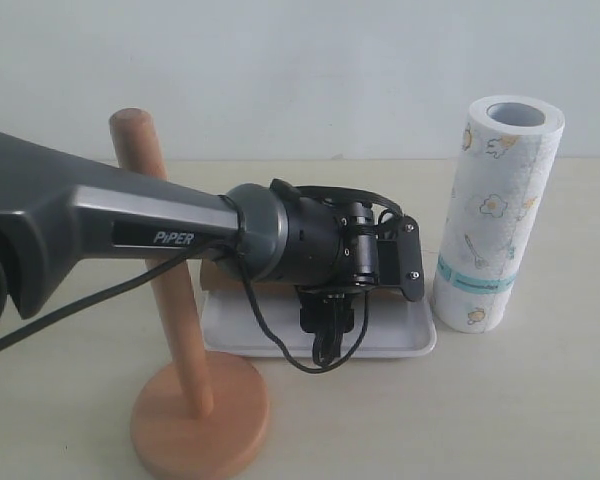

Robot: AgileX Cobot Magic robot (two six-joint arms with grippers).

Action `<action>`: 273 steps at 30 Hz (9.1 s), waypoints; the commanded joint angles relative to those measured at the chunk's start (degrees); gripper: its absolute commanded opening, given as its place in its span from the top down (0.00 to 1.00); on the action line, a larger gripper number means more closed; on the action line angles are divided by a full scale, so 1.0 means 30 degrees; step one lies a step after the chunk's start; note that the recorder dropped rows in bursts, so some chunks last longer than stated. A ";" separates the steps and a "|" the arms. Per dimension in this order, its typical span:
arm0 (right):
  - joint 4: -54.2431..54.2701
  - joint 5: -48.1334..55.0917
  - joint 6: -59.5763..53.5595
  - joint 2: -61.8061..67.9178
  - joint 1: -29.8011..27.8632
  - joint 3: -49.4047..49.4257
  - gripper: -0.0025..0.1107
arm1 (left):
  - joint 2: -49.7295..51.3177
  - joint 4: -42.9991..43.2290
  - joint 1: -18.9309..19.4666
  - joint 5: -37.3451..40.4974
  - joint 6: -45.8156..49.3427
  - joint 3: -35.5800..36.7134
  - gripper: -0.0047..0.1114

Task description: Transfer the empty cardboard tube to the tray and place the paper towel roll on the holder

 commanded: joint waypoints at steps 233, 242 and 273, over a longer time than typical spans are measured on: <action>0.1056 -1.2597 0.1848 1.8950 -0.0056 -0.5002 0.98 | -4.3709 -1.7285 1.6035 -0.7664 -0.0802 3.0272 0.92; -0.4587 -1.4244 0.5327 2.1743 0.1187 -0.5002 0.98 | -4.3709 -1.7285 1.6035 -0.7664 -0.0802 3.0272 0.92; -0.4554 -1.9739 0.1240 2.1898 0.2249 -0.5002 0.06 | -4.3709 -1.7285 1.6035 -0.7664 -0.0802 3.0272 0.92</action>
